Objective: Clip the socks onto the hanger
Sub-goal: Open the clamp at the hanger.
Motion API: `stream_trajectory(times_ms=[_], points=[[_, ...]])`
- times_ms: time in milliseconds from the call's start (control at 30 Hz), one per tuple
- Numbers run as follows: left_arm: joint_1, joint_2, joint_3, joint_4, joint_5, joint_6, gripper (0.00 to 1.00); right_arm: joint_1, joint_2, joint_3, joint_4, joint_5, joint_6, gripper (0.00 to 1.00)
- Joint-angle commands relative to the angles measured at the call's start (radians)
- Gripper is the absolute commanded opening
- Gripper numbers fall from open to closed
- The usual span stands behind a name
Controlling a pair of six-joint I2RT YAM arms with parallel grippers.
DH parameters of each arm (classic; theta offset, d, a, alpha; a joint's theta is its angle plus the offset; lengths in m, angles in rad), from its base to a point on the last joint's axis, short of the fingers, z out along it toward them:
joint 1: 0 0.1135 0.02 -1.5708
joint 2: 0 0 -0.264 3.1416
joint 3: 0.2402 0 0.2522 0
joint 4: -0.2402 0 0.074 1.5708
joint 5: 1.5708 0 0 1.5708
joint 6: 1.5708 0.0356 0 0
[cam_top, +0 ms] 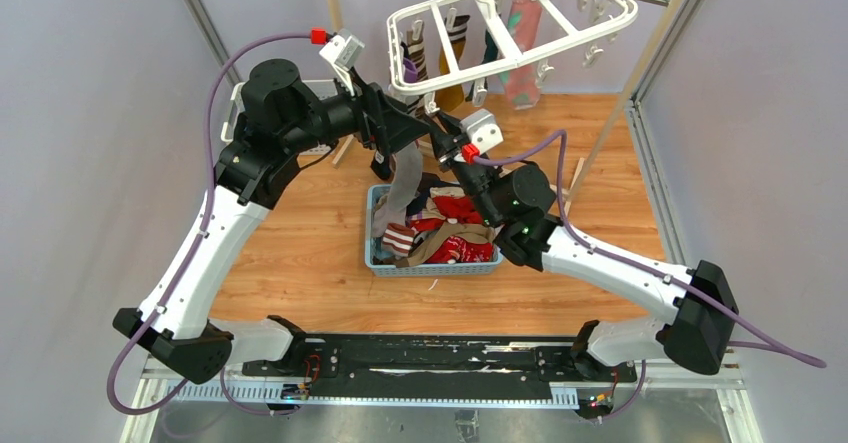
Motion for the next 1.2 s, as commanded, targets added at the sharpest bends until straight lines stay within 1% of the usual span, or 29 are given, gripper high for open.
stream_trajectory(times_ms=[0,100,267,367,500,633,867,967,1067,1167], points=[[-0.007,-0.019,0.027,-0.006,-0.006,0.002,0.84,-0.010,-0.049,-0.008,-0.019,-0.023,0.069,0.00],[-0.007,-0.017,0.024,0.015,0.010,-0.008,0.87,-0.010,-0.065,0.007,-0.083,-0.060,0.103,0.00],[-0.006,0.019,0.046,0.068,0.069,-0.045,0.87,-0.010,-0.076,0.074,-0.245,-0.135,0.182,0.00],[-0.007,0.033,0.053,0.112,0.103,-0.069,0.85,-0.011,-0.076,0.132,-0.366,-0.160,0.227,0.00],[-0.007,0.042,0.047,0.127,0.140,-0.081,0.83,-0.010,-0.087,0.173,-0.445,-0.170,0.268,0.00],[-0.007,0.038,0.031,0.141,0.115,-0.079,0.80,-0.010,-0.081,0.217,-0.520,-0.171,0.274,0.00],[-0.007,0.047,0.047,0.172,0.064,-0.090,0.75,-0.011,-0.067,0.265,-0.586,-0.179,0.306,0.00],[-0.007,0.037,0.030,0.166,0.030,-0.058,0.71,-0.010,-0.059,0.294,-0.624,-0.189,0.320,0.00],[-0.007,0.025,0.018,0.169,0.005,-0.024,0.69,-0.010,-0.046,0.329,-0.669,-0.195,0.334,0.00],[-0.007,0.023,0.014,0.193,-0.019,-0.036,0.67,-0.010,-0.037,0.346,-0.691,-0.205,0.338,0.00]])
